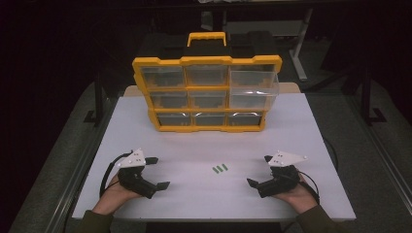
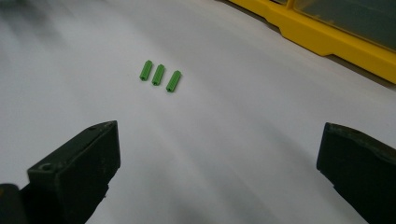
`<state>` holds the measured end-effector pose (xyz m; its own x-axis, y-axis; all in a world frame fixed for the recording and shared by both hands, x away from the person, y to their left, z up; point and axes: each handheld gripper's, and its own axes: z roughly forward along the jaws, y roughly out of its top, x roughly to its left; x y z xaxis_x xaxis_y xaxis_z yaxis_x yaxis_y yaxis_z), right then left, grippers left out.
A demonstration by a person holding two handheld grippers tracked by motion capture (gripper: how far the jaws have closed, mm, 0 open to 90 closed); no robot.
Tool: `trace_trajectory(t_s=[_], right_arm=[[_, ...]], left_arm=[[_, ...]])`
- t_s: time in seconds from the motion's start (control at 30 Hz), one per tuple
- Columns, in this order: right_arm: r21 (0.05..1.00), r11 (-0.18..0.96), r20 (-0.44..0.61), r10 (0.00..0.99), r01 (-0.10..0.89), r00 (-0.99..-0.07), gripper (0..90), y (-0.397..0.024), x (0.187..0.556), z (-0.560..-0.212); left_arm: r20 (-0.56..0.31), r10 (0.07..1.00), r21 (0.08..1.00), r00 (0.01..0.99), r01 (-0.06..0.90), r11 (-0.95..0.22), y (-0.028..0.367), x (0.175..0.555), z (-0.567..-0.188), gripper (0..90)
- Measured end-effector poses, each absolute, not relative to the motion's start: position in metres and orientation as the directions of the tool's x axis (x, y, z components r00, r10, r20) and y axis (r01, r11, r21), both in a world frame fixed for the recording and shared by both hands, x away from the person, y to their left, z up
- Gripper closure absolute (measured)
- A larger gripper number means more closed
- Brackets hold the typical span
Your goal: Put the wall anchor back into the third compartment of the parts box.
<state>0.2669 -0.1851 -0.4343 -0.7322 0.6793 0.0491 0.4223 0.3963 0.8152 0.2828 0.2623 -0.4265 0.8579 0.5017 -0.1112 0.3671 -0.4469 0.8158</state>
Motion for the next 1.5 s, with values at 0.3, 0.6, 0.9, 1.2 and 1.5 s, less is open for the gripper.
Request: trace_trajectory(t_s=[0.3,0.6,0.9,1.2,1.5], right_arm=[[0.810,0.405,0.047,0.675,0.424,-0.736,0.0,-0.184,0.269,-0.433],[0.810,0.415,0.038,0.668,0.415,-0.743,0.0,-0.179,0.275,-0.427],[0.801,0.428,0.040,0.659,0.418,-0.751,0.0,-0.169,0.284,-0.423],[0.797,0.434,0.044,0.651,0.419,-0.758,0.0,-0.160,0.295,-0.418],[0.789,0.448,0.045,0.640,0.421,-0.767,0.0,-0.150,0.307,-0.414]], left_arm=[[-0.125,0.512,0.819,0.850,0.380,-0.430,0.262,0.283,-0.426,0.0],[-0.132,0.500,0.809,0.856,0.385,-0.444,0.261,0.284,-0.429,0.0],[-0.140,0.497,0.804,0.856,0.391,-0.447,0.260,0.285,-0.429,0.0],[-0.143,0.501,0.805,0.853,0.395,-0.442,0.260,0.284,-0.429,0.0],[-0.150,0.502,0.811,0.852,0.397,-0.430,0.259,0.284,-0.430,0.0]])
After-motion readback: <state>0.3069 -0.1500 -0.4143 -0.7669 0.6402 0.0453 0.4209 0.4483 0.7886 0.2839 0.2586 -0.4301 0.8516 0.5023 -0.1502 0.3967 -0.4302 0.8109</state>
